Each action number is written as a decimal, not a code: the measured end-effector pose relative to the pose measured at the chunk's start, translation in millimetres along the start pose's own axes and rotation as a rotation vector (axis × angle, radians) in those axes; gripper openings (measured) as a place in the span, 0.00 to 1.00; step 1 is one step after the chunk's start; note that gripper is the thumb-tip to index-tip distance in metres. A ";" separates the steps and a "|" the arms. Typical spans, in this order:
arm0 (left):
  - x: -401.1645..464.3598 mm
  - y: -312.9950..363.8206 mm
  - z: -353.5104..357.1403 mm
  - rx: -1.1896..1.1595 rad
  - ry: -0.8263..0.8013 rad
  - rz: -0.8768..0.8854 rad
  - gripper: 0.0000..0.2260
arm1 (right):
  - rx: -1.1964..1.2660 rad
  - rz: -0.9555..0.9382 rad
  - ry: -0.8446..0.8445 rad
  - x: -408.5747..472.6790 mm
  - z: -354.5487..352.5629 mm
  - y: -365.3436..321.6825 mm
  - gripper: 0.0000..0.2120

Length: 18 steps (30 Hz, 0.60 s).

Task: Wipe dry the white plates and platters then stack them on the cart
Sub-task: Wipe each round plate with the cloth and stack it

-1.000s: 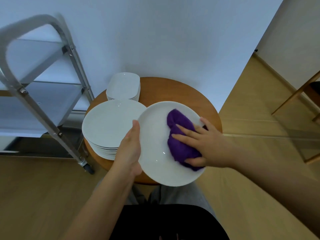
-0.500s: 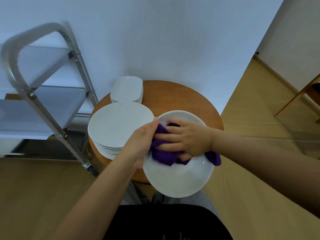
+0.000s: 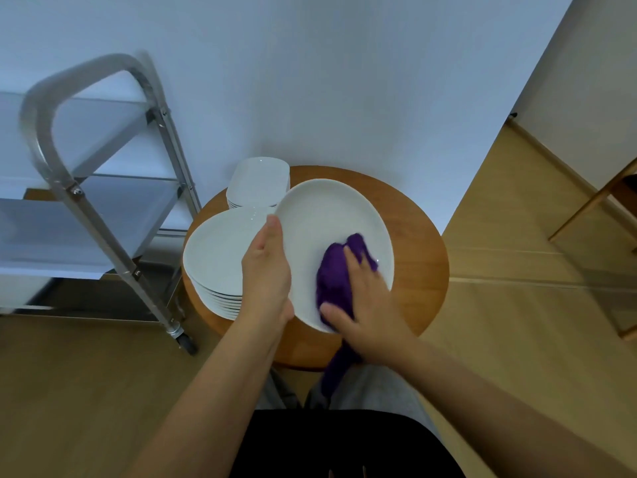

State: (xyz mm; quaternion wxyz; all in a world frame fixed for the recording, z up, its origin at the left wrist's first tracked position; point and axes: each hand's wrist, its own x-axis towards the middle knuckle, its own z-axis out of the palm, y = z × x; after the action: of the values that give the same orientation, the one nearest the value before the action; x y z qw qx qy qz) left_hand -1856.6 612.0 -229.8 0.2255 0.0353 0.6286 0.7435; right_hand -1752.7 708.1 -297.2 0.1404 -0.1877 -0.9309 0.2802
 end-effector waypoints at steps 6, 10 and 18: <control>-1.9 -8.1 -0.9 -0.100 0.076 -0.165 0.10 | 0.068 -0.266 -0.035 -15.3 14.4 -18.7 0.43; 7.4 -0.6 -2.9 -0.184 0.088 -0.242 0.11 | -0.130 -0.440 0.288 -5.1 3.4 -24.4 0.28; 28.3 23.2 -7.0 0.092 -0.160 0.020 0.31 | 1.123 0.126 0.307 22.0 -62.5 -23.6 0.21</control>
State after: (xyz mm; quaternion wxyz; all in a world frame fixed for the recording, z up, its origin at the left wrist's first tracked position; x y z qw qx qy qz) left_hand -1891.0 613.9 -215.7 0.2658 0.1114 0.6415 0.7109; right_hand -1755.7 728.6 -230.0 0.3345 -0.1780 -0.5959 0.7080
